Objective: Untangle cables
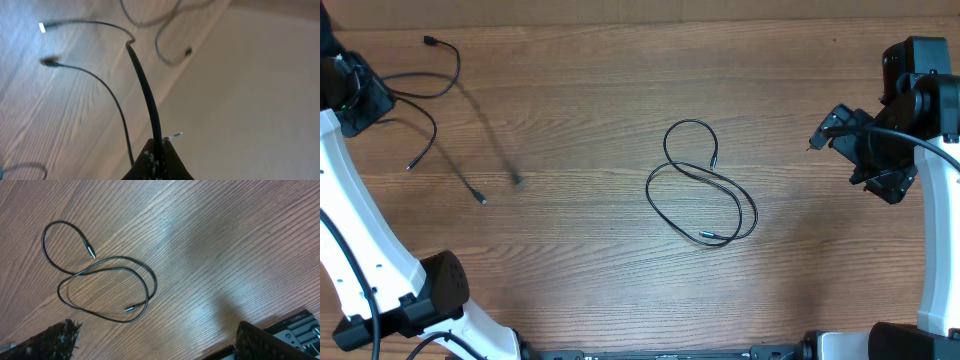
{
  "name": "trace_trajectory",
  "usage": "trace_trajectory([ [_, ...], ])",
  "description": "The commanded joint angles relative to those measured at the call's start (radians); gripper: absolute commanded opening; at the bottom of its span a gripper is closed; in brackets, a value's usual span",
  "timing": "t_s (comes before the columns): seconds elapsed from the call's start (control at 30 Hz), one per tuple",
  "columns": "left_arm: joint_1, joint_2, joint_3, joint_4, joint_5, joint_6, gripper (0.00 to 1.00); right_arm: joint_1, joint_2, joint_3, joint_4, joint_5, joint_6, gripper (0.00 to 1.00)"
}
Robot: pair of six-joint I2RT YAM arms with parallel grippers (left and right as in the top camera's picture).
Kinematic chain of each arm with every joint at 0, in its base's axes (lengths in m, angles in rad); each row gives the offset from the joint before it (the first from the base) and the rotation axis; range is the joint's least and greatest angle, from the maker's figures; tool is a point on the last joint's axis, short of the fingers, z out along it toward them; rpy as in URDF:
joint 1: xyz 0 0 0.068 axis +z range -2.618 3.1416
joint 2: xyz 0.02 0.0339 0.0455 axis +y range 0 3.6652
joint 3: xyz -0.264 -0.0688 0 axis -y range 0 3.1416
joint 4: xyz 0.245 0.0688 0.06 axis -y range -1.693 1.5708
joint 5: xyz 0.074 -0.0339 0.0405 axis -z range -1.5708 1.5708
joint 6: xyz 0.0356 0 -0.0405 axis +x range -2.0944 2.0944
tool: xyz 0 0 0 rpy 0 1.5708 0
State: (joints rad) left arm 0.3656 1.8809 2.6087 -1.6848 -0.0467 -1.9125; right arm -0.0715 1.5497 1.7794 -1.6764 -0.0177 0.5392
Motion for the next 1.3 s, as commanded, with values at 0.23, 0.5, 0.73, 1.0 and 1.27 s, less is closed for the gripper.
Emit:
trace_trajectory([
  [0.23, 0.149, 0.115, -0.079, -0.005, -0.184, 0.04, 0.04, -0.003, 0.003, 0.006, 0.003, 0.014, 0.003, 1.0],
  [0.5, 0.28, 0.168, -0.161, -0.005, -0.275, 0.077, 0.05, -0.003, 0.003, 0.006, 0.003, 0.014, 0.003, 1.0],
  [0.73, 0.354, 0.227, -0.217, 0.044, -0.321, 0.172, 0.04, -0.003, 0.003, 0.006, 0.003, 0.014, 0.003, 1.0],
  [1.0, 0.356, 0.366, -0.217, 0.256, -0.389, 0.646, 0.04, -0.003, 0.003, 0.006, 0.003, 0.014, 0.003, 1.0],
  [1.27, 0.354, 0.463, -0.218, 0.379, -0.188, 0.961, 0.9, -0.003, 0.003, 0.006, 0.003, 0.014, 0.003, 1.0],
])
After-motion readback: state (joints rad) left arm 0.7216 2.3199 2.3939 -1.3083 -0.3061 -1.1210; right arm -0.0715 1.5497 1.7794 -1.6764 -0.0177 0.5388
